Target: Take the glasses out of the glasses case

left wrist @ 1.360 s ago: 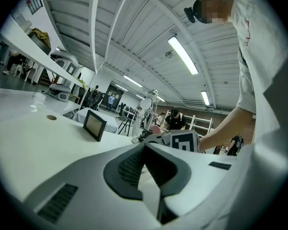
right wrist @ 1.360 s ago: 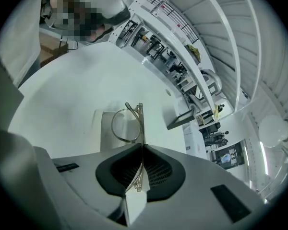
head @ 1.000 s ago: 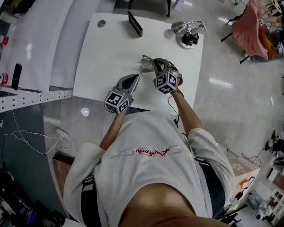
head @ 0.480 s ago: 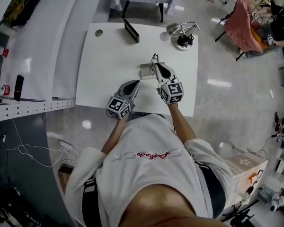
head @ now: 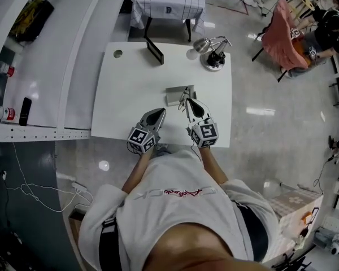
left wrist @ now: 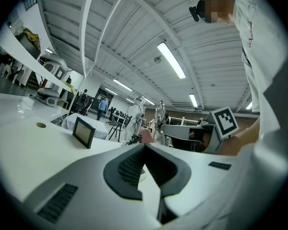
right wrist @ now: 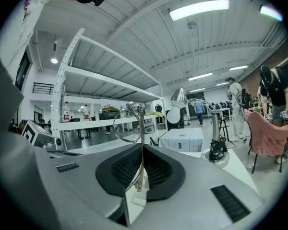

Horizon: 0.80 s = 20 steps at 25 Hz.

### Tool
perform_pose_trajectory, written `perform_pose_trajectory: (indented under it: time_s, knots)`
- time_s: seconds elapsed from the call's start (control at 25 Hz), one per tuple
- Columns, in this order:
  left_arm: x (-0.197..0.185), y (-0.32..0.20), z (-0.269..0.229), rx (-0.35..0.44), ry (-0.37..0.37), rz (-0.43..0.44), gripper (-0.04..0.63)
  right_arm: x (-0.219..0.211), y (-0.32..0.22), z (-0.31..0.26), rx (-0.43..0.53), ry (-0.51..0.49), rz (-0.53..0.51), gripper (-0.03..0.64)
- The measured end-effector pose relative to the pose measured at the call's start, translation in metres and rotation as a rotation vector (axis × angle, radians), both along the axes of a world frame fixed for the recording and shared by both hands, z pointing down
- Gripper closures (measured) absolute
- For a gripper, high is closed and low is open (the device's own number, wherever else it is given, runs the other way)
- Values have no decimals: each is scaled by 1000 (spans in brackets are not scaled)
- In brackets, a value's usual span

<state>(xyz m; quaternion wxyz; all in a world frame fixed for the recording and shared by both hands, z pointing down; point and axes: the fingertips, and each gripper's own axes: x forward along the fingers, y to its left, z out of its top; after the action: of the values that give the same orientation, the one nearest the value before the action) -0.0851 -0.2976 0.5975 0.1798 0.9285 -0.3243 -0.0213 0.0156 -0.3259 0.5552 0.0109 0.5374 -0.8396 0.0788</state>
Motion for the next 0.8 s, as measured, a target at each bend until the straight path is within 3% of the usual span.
perform_pose_trajectory:
  time_s: [0.32,0.8]
  knots:
    - [19,37,-9,17,-16,-15,574,16,42,-7,22,-14,-22,589]
    - [59,144,-15,44,-10,-43,572,38,160,-4,25,-20,-89,589]
